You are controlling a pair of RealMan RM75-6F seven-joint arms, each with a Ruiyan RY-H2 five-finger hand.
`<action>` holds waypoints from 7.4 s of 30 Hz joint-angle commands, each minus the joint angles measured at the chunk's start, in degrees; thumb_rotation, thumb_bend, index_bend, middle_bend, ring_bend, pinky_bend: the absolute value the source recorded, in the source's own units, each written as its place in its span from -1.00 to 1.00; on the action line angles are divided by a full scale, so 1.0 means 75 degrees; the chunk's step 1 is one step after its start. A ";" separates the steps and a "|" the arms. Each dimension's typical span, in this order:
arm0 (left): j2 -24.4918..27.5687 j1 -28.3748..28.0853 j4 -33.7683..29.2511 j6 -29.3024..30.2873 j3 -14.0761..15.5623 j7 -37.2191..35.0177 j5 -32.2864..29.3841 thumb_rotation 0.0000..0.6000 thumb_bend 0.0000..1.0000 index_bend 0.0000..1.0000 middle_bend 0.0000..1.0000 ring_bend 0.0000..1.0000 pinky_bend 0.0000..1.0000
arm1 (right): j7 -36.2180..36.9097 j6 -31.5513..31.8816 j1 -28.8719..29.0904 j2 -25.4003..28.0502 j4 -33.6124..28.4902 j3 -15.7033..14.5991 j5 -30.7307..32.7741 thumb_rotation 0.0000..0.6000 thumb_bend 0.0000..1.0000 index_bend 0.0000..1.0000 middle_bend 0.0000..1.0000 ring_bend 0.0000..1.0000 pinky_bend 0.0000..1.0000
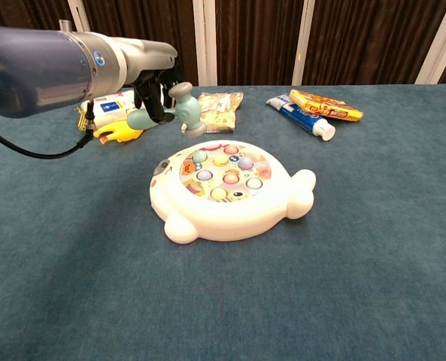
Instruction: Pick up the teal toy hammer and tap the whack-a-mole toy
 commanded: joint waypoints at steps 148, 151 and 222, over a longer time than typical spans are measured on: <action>0.1013 0.1795 -0.0538 0.0451 0.2558 -0.2033 0.1360 1.00 0.35 0.13 -0.09 -0.39 -0.15 | -0.0095 -0.0056 -0.0022 0.0035 -0.0222 -0.0007 0.0111 1.00 -0.52 -1.00 -1.00 -1.00 -1.00; 0.0899 0.1850 -0.0374 0.0456 0.2561 -0.2012 0.1343 1.00 0.35 0.12 -0.09 -0.39 -0.15 | -0.0088 -0.0059 -0.0021 0.0042 -0.0227 -0.0011 0.0102 1.00 -0.52 -1.00 -1.00 -1.00 -1.00; 0.0663 0.2171 -0.0055 0.0281 0.1972 -0.1464 0.1329 1.00 -0.14 -0.06 -0.19 -0.41 -0.20 | -0.0068 -0.0027 -0.0044 0.0070 -0.0258 -0.0064 -0.0014 1.00 -0.52 -1.00 -1.00 -1.00 -1.00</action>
